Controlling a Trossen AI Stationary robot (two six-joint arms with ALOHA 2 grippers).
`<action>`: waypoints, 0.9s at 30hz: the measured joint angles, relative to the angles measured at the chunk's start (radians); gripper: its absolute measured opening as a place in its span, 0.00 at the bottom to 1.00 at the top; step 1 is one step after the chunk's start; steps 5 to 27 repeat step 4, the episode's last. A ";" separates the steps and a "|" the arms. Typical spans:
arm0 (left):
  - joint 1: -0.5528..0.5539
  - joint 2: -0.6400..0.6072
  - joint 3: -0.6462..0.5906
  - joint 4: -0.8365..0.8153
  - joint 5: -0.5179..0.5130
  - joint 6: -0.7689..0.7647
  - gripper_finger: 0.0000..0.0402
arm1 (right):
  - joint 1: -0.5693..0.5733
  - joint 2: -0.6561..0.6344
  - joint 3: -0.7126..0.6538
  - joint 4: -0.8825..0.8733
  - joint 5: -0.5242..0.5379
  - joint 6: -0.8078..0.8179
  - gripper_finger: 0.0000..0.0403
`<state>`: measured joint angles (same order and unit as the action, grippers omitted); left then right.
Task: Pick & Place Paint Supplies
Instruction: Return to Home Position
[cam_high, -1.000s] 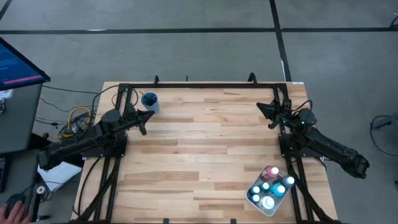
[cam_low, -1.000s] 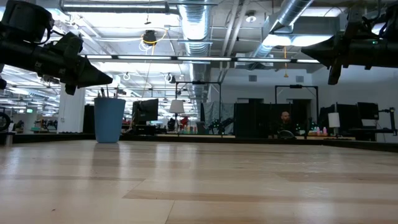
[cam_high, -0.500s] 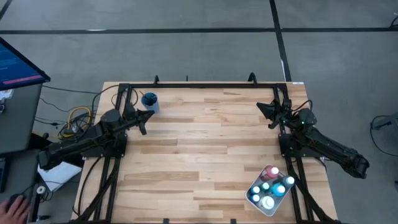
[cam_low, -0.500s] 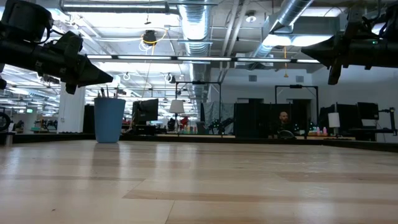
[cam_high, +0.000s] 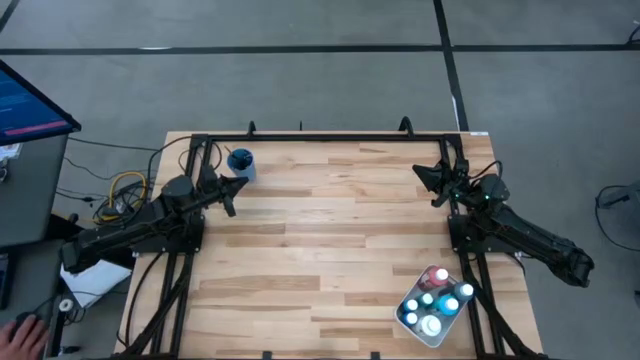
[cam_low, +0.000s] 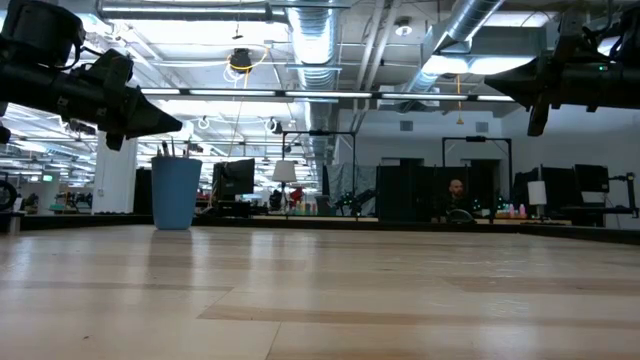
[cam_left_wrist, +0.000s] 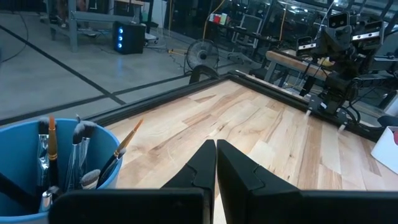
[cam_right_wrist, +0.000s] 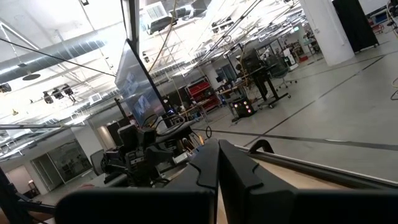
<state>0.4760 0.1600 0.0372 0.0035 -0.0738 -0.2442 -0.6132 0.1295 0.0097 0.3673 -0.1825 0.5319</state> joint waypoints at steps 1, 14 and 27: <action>0.000 0.000 0.000 0.001 0.000 0.000 0.02 | 0.000 0.000 0.000 0.000 0.000 0.000 0.00; 0.000 0.000 0.000 0.006 0.000 0.000 0.02 | 0.000 0.000 0.000 0.000 0.000 0.000 0.00; 0.000 0.000 0.000 0.006 0.000 0.000 0.02 | 0.000 0.000 0.000 0.000 0.000 0.000 0.00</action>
